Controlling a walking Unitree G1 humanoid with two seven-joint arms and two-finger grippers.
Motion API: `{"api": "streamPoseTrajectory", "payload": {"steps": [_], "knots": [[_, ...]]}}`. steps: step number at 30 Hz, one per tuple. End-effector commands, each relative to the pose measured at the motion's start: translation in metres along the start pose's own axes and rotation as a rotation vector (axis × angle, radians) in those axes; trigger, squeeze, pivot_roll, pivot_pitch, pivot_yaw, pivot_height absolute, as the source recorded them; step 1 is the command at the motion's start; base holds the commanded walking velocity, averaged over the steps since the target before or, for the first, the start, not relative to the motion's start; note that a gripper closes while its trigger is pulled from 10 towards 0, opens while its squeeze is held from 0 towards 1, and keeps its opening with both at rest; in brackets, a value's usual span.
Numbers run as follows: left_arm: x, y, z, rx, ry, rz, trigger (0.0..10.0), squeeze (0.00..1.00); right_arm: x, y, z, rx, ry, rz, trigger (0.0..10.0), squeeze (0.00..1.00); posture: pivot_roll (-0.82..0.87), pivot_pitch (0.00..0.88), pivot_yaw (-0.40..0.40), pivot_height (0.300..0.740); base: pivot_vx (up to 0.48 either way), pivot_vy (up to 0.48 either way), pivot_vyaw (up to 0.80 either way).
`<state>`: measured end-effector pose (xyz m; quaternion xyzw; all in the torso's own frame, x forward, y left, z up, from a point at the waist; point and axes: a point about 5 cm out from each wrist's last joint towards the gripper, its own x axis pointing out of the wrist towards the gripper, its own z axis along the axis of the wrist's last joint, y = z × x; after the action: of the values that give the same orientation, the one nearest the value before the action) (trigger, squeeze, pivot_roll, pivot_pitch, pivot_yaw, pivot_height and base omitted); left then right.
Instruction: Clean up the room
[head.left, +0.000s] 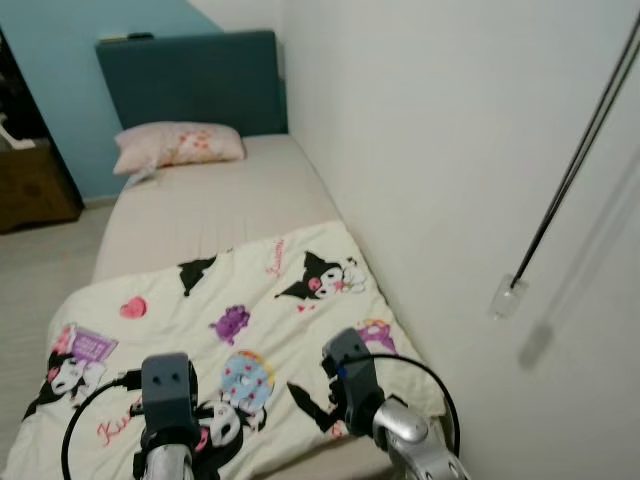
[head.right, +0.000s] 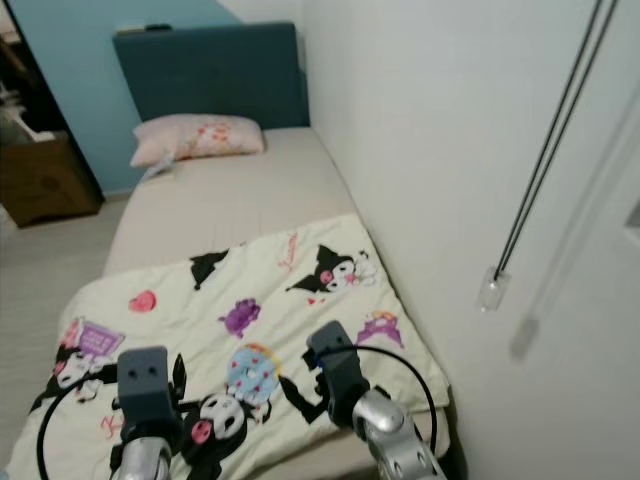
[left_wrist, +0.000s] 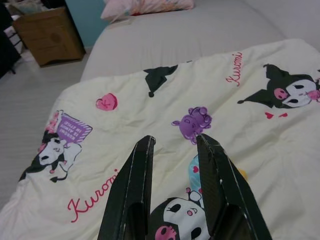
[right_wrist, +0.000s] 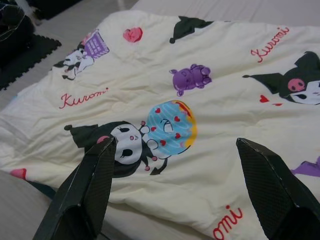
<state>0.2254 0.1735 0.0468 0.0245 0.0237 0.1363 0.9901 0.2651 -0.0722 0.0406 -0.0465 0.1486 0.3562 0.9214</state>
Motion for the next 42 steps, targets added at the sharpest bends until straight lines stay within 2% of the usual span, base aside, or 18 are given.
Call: {"api": "streamPoseTrajectory", "payload": {"steps": [1,25,31,42], "knots": [[-0.0027,0.0065,-0.0026,0.003,0.008,0.027,10.0,0.00,0.0036,0.0056,0.0021,0.008,-0.010,0.020,10.0,0.00,-0.03,0.000,-0.022,0.740,0.000,0.000,0.00],[-0.0039,0.0103,-0.0090,0.015,0.049,0.041,10.0,0.00,0.0071,0.0052,-0.0010,0.010,0.013,0.002,10.0,0.00,-0.02,0.002,-0.019,0.740,0.000,0.000,0.00],[-0.0032,0.0107,-0.0094,0.011,0.053,0.042,10.0,0.00,0.0072,0.0079,0.0008,-0.036,0.001,0.034,10.0,0.00,-0.02,0.004,-0.015,0.740,0.000,0.000,0.00],[-0.0004,0.0039,-0.0091,-0.002,0.070,-0.018,10.0,0.00,0.0068,0.0093,0.0030,-0.027,-0.022,0.031,10.0,0.00,-0.02,0.006,0.002,0.740,0.000,0.000,0.80]]}}
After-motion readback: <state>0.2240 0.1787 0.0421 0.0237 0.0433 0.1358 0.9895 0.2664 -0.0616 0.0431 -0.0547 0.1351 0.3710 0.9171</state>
